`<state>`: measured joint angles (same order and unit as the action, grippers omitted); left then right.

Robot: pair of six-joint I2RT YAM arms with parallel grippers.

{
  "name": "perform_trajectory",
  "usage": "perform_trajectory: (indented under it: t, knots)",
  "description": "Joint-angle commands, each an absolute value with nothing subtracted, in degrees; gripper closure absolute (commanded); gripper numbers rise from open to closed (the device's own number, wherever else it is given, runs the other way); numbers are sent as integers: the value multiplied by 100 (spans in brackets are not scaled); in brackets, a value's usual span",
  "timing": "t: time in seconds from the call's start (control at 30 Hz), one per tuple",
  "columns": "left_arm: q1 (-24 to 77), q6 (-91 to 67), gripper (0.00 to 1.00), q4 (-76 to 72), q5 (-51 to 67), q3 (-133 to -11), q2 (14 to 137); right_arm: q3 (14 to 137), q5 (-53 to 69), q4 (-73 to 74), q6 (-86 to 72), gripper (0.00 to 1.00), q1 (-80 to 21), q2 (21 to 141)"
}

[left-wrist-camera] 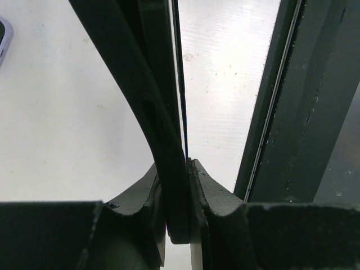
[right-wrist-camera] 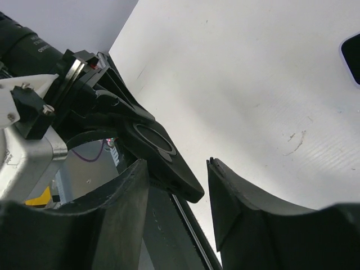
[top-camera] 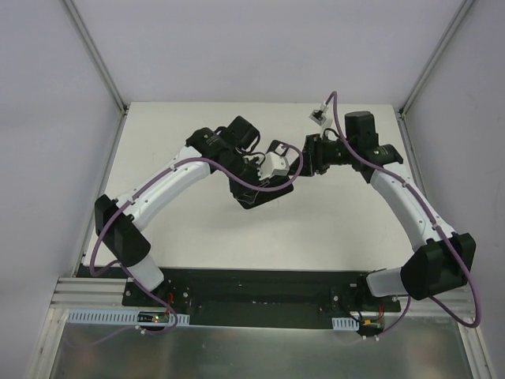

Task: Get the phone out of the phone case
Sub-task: Remove the phone case from the phone.

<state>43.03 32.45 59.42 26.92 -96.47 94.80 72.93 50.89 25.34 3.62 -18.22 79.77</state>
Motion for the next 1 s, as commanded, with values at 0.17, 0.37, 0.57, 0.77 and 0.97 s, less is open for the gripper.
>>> perform_trajectory:
  t: [0.17,0.37,0.57,0.77,0.97]
  knots:
    - [4368,3788,100,5370,3902,-9598,8947,7646,5071,2891,1063,49,-1784,7690]
    - [4377,3805,100,5414,4104,-9694,8930,7515,5080,2821,1186,51,-1889,7840]
    - [4368,3701,100,5467,4578,-9914,8947,7243,4975,2716,1432,53,-2013,7823]
    - [4219,3498,100,5458,5202,-10195,9009,7006,5158,2655,1679,53,-2065,7691]
    - [4043,3173,100,5274,5598,-10283,9044,6715,5528,2356,1670,53,-2074,7515]
